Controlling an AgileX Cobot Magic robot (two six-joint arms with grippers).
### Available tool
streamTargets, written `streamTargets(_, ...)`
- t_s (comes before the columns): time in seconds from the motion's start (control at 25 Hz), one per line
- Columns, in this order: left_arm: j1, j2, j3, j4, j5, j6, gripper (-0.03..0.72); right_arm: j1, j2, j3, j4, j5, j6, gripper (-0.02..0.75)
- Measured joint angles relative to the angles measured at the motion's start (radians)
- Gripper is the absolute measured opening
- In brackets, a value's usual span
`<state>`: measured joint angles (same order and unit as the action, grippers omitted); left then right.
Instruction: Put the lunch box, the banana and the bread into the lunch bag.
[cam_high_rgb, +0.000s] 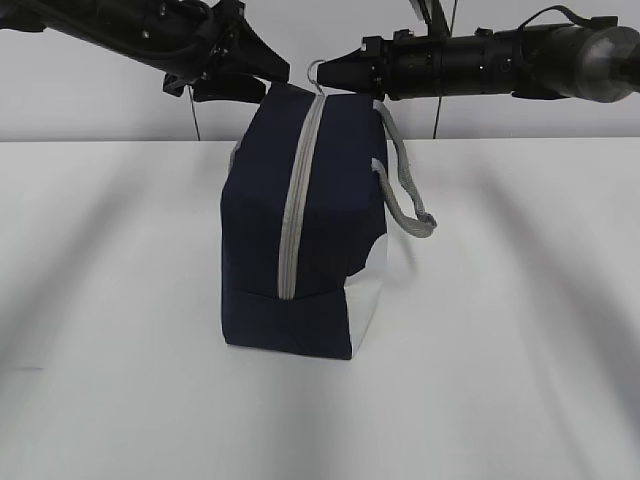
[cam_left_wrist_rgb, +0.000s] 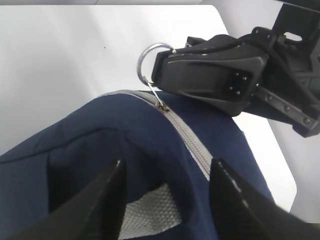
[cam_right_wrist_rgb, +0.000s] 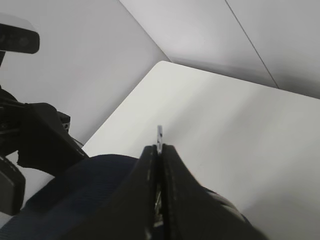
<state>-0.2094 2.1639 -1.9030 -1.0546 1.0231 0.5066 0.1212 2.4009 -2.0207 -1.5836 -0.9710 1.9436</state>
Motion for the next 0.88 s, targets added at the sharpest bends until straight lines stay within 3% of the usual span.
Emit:
streamTargets(0.4,-0.024,0.018,-0.002,0.011,-0.020,0.000,0.333,0.000,0.000,0.000,0.000,0.000,0.000,0.006)
streamTargets(0.88,-0.028,0.020,-0.002,0.026,-0.024,-0.003,0.024,0.000,0.000,0.000,0.008,0.002,0.000,0.006)
